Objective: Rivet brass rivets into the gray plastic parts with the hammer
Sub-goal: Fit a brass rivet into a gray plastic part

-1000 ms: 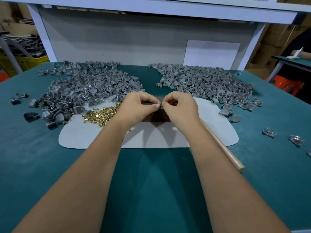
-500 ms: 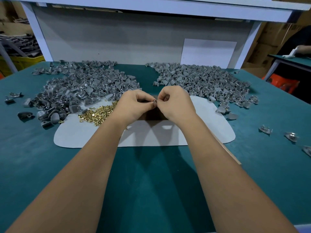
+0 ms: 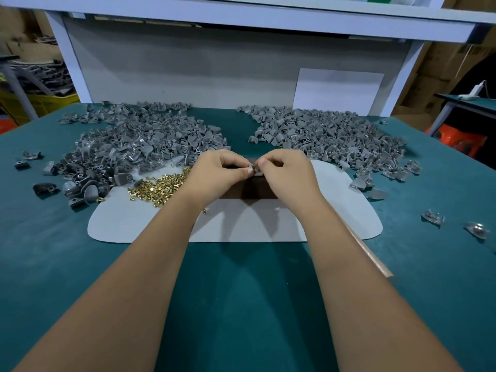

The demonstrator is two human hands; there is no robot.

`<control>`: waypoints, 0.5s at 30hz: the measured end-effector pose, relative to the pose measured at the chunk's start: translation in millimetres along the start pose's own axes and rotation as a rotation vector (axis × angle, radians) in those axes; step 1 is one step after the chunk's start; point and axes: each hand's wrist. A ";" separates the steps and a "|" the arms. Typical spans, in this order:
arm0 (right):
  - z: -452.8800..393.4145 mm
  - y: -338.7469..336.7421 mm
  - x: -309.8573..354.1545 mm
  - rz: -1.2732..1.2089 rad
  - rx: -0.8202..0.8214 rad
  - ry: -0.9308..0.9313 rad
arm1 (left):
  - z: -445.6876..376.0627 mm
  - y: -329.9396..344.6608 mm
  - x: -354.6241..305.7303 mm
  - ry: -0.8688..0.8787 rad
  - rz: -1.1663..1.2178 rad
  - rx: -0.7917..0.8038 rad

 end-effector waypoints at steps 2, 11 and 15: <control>-1.4 -2.4 1.9 -0.098 -0.023 0.096 | -0.2 -0.3 0.4 -0.002 0.005 0.006; -0.8 -2.3 2.0 -0.121 -0.041 0.136 | -0.9 0.3 2.7 0.030 -0.005 0.020; -2.0 -2.4 1.3 -0.124 -0.040 0.144 | -0.9 0.8 2.6 0.038 -0.007 0.010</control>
Point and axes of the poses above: each hand's wrist, its own z-axis away from the middle knuckle, its own y-axis out of the palm, x = y × z, and after that the axes turned 12 degrees about -x, right-handed
